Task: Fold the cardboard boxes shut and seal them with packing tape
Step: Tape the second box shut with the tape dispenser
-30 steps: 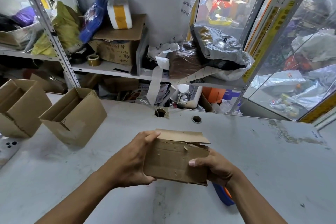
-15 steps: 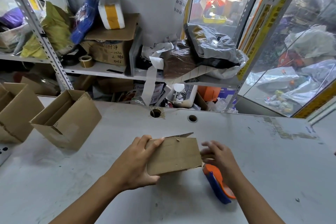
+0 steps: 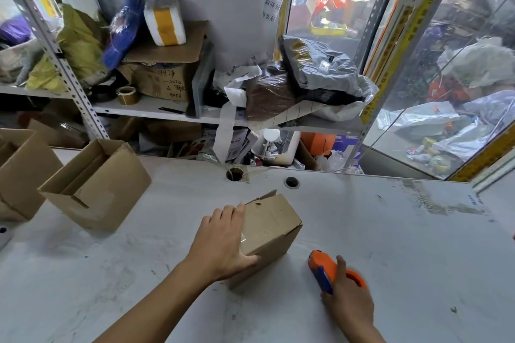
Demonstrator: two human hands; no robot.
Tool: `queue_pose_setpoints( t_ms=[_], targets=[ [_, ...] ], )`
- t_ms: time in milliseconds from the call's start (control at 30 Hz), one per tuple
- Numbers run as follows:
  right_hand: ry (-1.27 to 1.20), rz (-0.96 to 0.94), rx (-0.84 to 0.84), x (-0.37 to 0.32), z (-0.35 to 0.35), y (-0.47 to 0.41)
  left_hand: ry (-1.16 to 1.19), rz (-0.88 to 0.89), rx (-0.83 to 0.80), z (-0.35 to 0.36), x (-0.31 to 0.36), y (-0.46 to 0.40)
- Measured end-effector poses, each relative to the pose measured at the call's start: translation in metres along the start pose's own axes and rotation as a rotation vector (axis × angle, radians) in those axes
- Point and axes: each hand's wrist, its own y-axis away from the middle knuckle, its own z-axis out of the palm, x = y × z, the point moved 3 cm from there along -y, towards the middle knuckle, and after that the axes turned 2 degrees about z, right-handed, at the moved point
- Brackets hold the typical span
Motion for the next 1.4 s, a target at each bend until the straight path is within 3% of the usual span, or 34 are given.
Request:
queue_pose_setpoints(
  t_ms=[167,300,433,567,667,767,1000,1233,1400],
  targets=[
    [-0.045,-0.022,-0.067,0.011,0.003,-0.007,-0.018,-0.085,0.011,0.004,0.013,-0.001],
    [-0.585,0.052,-0.101,0.002,-0.037,-0.011,-0.022,-0.138,0.011,0.005,0.02,0.0],
    [-0.867,-0.134,-0.138,-0.022,-0.092,0.005,0.011,-0.199,-0.019,0.006,0.027,-0.002],
    [-0.956,-0.361,-0.373,-0.058,-0.129,0.03,0.152,-0.203,-0.126,-0.008,0.027,-0.007],
    [-0.951,-0.485,-0.472,-0.084,-0.144,0.039,0.729,-0.102,-0.042,-0.051,0.031,-0.032],
    [-0.893,-0.555,-0.51,-0.103,-0.147,0.042,1.128,-0.027,-0.215,-0.084,0.034,-0.046],
    [-0.819,-0.624,-0.545,-0.115,-0.147,0.04,1.388,-0.097,-0.248,-0.096,0.016,-0.041],
    [-0.797,-0.615,-0.559,-0.111,-0.146,0.04,1.423,-0.119,-0.253,-0.094,0.011,-0.037],
    [-0.777,-0.621,-0.563,-0.11,-0.146,0.04,1.564,-0.196,-0.369,-0.085,0.004,-0.039]
  ],
)
